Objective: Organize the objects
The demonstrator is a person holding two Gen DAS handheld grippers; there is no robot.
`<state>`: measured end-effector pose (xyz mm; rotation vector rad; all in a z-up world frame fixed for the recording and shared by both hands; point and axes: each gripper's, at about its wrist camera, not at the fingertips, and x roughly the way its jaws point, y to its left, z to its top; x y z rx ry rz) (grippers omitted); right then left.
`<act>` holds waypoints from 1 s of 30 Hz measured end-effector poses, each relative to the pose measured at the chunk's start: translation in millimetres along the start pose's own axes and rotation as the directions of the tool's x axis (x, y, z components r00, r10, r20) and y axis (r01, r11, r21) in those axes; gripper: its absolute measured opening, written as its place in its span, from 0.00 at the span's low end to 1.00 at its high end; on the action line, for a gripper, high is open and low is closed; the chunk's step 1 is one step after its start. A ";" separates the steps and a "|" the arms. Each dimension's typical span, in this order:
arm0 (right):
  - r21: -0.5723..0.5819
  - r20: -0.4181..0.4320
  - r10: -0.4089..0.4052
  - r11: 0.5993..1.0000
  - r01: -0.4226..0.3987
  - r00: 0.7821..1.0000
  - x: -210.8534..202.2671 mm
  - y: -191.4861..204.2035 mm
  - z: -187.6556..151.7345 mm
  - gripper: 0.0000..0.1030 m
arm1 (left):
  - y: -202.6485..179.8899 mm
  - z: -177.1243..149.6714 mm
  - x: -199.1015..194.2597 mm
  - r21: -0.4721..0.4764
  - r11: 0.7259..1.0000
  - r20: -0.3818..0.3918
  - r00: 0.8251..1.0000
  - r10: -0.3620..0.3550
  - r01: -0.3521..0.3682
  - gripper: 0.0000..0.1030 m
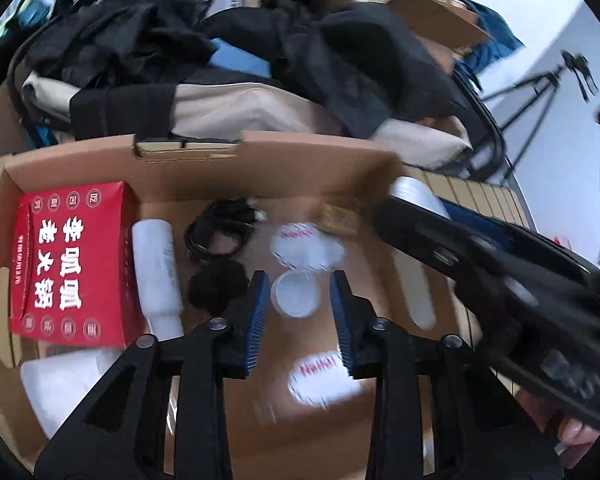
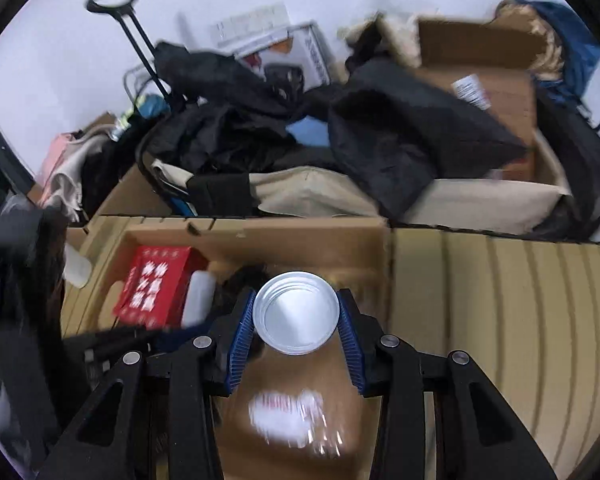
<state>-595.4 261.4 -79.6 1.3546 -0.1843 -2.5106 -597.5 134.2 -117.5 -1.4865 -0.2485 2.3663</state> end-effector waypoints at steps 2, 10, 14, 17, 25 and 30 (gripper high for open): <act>0.006 -0.044 0.008 1.000 -0.008 0.999 28.9 1.5 11.7 0.43 | 9.4 -1.2 -3.9 0.013 1.000 0.038 0.999 -0.001 0.000 0.57; 0.002 -0.081 0.015 1.000 -0.014 0.997 62.4 5.6 11.9 0.76 | 36.4 -6.6 -52.6 0.081 0.995 0.114 0.992 0.056 -0.065 0.77; -0.004 -0.044 0.002 1.000 -0.002 0.999 20.5 4.5 4.0 0.76 | 46.2 -23.3 -85.1 0.067 0.986 0.134 0.981 0.140 -0.150 0.77; -0.017 -0.004 -0.026 1.000 0.026 1.000 -30.0 5.2 -18.5 0.76 | 46.3 -49.2 -117.5 0.069 0.977 0.168 0.968 0.187 -0.201 0.77; -0.124 0.083 -0.045 0.991 0.055 0.996 -157.5 43.4 -134.6 0.76 | 19.0 -144.0 -222.1 0.105 0.931 0.305 0.902 0.305 -0.350 0.89; -0.133 0.115 -0.022 0.990 0.038 0.993 -207.6 70.1 -201.6 0.77 | 10.3 -221.9 -264.3 0.097 0.930 0.314 0.898 0.310 -0.355 0.92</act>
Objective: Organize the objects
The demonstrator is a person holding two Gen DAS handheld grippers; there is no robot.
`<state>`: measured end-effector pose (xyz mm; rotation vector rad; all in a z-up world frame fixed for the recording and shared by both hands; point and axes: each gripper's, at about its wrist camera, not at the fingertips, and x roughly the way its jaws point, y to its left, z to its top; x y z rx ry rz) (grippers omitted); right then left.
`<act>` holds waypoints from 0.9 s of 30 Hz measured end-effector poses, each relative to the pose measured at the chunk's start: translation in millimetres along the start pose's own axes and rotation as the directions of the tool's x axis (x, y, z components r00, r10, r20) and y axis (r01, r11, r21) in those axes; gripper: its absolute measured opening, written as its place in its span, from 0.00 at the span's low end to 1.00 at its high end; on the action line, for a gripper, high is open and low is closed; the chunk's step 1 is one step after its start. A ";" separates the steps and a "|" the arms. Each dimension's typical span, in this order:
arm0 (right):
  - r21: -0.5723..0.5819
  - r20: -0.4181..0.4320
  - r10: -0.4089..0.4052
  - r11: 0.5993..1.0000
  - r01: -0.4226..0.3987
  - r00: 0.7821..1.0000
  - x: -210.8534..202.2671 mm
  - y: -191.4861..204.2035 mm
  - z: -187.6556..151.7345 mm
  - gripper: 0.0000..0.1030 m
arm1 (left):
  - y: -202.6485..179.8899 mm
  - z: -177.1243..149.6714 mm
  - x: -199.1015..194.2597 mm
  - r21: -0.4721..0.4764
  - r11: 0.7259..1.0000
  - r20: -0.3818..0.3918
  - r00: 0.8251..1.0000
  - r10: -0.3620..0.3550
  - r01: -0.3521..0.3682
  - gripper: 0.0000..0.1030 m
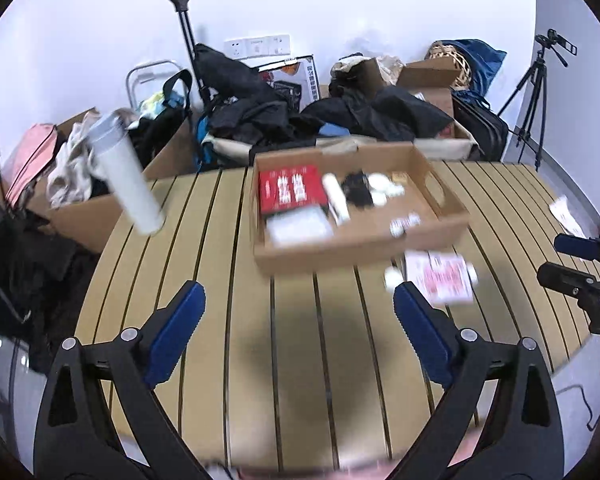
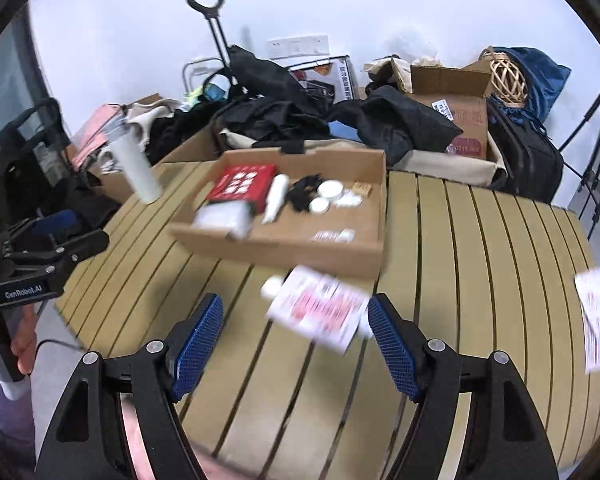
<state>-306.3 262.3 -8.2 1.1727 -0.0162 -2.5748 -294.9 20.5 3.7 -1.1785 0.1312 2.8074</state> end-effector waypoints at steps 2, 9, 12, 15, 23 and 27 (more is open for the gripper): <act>-0.013 0.002 -0.020 1.000 0.020 1.000 -16.2 13.0 -22.8 0.77 | -2.1 -21.0 -10.7 -0.004 1.000 -0.008 1.000 -0.009 0.009 0.99; 0.008 -0.030 -0.078 0.997 0.078 0.996 -36.4 25.1 -76.5 0.77 | -9.3 -57.1 -14.8 0.050 0.998 -0.071 0.997 0.030 -0.026 0.99; 0.010 -0.050 -0.086 0.996 0.087 0.995 -41.1 22.2 -93.2 0.77 | -9.4 -58.2 -15.4 0.045 0.998 -0.074 0.996 0.049 -0.046 0.99; 0.027 -0.062 -0.098 0.995 0.100 0.993 -44.6 13.3 -102.5 0.77 | -9.6 -62.4 -18.8 0.041 0.997 -0.063 0.996 0.061 -0.058 0.99; 0.109 -0.037 -0.074 0.991 0.077 0.997 -39.8 -8.2 -109.3 0.76 | -31.2 -69.1 12.0 0.063 0.998 -0.118 0.993 0.019 -0.011 0.97; 0.149 -0.041 -0.014 0.989 0.020 0.999 -11.3 -19.2 -109.5 0.60 | -54.2 -63.2 45.4 0.047 0.988 -0.160 0.977 -0.140 0.149 0.90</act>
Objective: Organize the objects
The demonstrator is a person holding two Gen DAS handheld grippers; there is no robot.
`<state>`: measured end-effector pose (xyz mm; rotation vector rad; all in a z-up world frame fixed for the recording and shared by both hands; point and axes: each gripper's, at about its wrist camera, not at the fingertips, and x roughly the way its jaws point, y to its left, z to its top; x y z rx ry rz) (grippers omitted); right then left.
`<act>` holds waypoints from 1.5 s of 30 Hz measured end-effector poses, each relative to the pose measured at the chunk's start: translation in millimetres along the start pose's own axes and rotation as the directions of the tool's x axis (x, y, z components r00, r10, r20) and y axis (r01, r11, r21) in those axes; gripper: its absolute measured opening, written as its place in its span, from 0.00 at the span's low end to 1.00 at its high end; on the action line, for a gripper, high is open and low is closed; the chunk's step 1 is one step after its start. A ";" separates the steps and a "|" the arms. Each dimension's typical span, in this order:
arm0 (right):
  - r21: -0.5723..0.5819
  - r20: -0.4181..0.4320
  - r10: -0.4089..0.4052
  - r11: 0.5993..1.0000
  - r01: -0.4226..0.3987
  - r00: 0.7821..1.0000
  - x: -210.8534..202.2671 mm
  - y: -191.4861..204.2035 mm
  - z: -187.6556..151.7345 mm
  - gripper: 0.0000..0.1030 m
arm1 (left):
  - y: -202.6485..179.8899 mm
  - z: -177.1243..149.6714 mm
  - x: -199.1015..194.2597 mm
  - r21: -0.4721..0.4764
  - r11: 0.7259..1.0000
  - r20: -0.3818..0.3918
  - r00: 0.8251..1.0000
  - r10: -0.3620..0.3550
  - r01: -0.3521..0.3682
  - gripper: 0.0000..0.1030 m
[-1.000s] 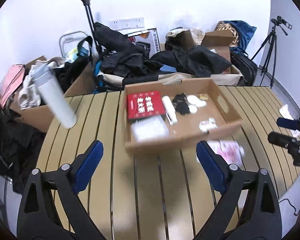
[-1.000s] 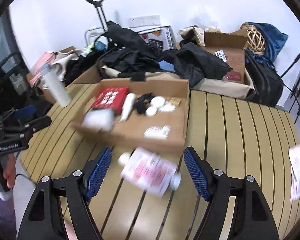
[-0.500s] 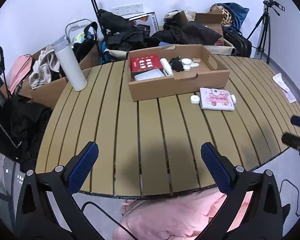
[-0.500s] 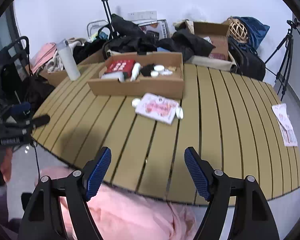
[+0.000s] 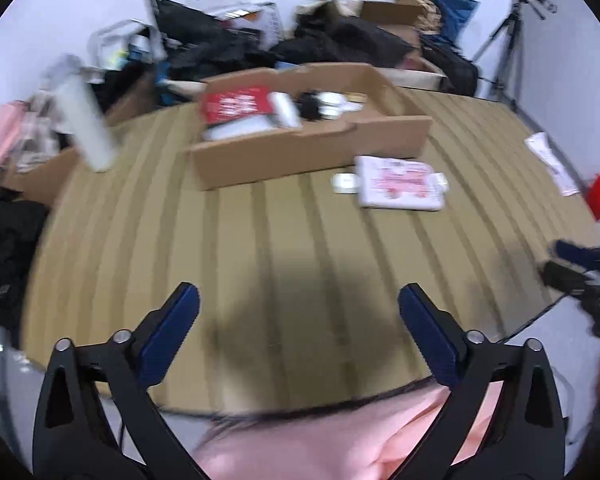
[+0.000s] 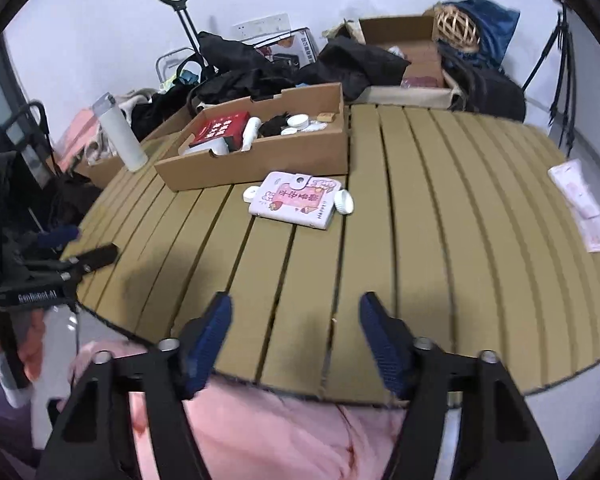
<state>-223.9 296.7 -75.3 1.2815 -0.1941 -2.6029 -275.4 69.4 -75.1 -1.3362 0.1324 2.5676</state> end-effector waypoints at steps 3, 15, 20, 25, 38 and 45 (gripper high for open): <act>0.077 -0.014 0.059 0.995 -0.058 0.998 33.3 -13.5 9.0 0.53 | -20.5 15.2 37.2 0.058 0.997 -0.066 0.997 -0.041 0.044 0.67; 0.281 -0.018 0.132 0.952 -0.121 0.991 146.5 -53.5 59.3 0.46 | -19.3 76.8 145.6 -0.122 0.967 -0.163 0.957 -0.241 0.222 0.53; 0.273 -0.020 0.129 0.955 -0.119 0.991 162.1 -50.5 66.2 0.33 | -22.9 75.5 149.4 -0.134 0.957 -0.180 0.944 -0.278 0.256 0.26; 0.254 -0.047 0.131 0.960 -0.115 0.990 152.6 -48.0 57.7 0.25 | -29.7 59.4 123.6 -0.095 0.966 -0.178 0.951 -0.253 0.240 0.23; 0.074 -0.163 0.126 0.991 -0.115 0.979 77.3 3.1 -38.6 0.26 | -37.3 -59.9 50.5 -0.072 0.957 -0.287 0.913 -0.291 0.282 0.27; 0.094 -0.149 0.116 0.990 -0.103 0.982 89.2 -1.9 -29.7 0.26 | -29.5 -41.3 64.6 -0.109 0.971 -0.232 0.945 -0.231 0.211 0.48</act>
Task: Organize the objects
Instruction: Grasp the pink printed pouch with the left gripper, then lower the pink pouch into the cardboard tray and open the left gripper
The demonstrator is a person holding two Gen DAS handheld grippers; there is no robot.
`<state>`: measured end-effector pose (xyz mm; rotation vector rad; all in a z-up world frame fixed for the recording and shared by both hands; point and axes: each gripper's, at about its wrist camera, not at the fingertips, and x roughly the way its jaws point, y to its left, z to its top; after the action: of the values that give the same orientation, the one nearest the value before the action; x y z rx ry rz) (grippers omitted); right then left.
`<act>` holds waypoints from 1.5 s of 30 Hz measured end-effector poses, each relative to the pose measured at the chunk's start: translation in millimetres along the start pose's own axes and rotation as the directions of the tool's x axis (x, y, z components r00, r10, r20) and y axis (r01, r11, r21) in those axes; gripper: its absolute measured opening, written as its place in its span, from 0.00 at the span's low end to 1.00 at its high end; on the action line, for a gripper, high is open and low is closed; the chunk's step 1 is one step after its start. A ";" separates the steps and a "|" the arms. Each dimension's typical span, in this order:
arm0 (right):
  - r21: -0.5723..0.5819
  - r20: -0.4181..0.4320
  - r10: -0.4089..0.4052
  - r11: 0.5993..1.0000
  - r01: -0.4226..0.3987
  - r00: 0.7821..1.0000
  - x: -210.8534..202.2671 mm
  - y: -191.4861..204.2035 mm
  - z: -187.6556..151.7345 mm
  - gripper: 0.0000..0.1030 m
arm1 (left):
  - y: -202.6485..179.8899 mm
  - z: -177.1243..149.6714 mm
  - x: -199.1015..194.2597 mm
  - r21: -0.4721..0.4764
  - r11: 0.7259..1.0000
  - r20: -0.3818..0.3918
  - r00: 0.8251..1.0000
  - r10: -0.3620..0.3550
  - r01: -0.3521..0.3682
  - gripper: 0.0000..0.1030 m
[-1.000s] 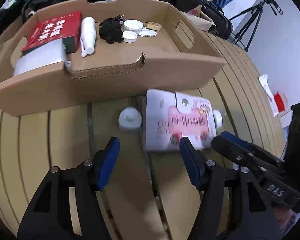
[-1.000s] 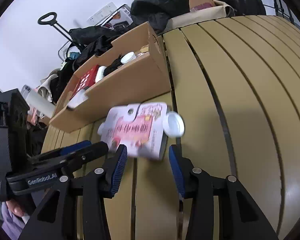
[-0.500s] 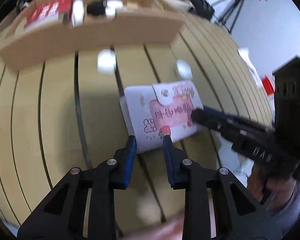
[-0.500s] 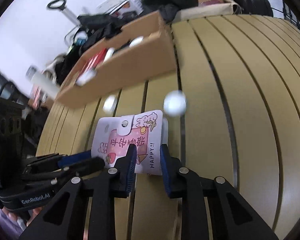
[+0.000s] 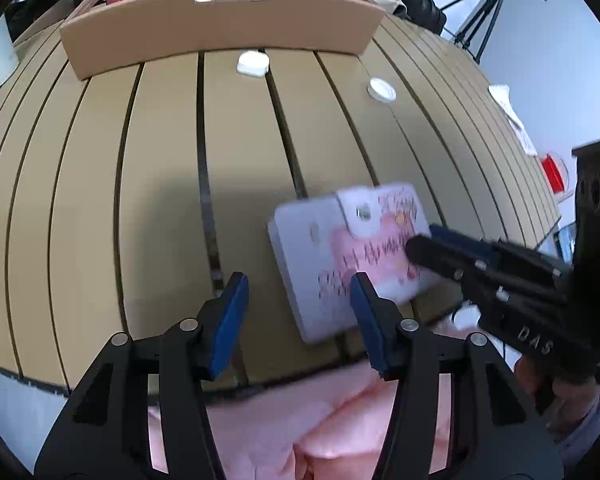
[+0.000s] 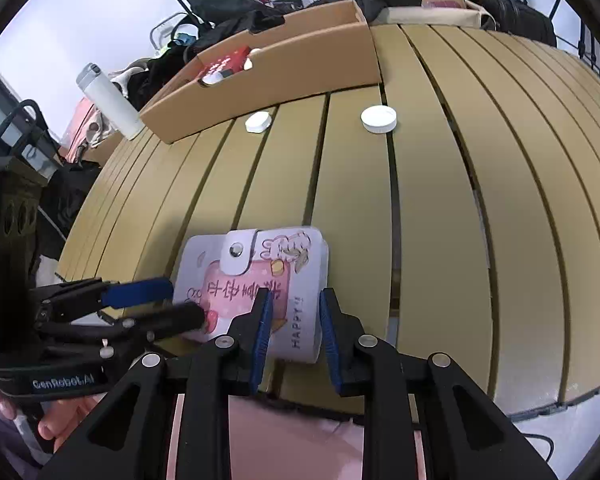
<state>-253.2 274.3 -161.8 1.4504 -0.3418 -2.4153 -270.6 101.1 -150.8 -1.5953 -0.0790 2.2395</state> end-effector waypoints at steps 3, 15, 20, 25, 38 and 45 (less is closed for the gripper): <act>0.005 0.005 0.007 1.000 -0.007 1.000 1.8 -0.1 3.9 0.29 | 2.9 6.8 2.4 -0.027 1.000 0.011 1.000 -0.008 0.008 0.47; 0.016 0.082 0.061 0.998 -0.062 0.995 -16.6 -2.6 38.6 0.19 | -0.9 50.3 -31.0 -0.029 0.997 0.160 0.985 -0.060 0.066 0.08; -0.080 0.172 0.039 0.996 -0.026 0.984 -42.9 11.8 128.3 0.19 | -8.4 148.7 -62.1 0.037 0.998 0.251 0.967 -0.053 0.045 0.08; -0.083 0.183 0.048 0.996 -0.033 0.982 -38.3 12.1 235.1 0.18 | 5.4 241.0 -60.5 0.004 0.997 0.235 0.969 -0.071 0.072 0.08; -0.096 -0.075 -0.106 0.990 0.099 0.991 73.8 -18.9 262.0 0.19 | 40.2 253.8 60.7 -0.057 0.998 -0.003 1.000 -0.030 0.030 0.08; -0.115 -0.049 -0.141 0.984 0.135 0.989 71.3 -17.8 266.5 0.57 | 36.8 251.7 60.4 -0.010 1.000 0.009 1.000 0.022 -0.022 0.26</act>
<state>-523.3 276.8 -103.3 1.5363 -0.0946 -2.4500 -529.1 132.1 -126.4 -1.5989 -0.0751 2.2668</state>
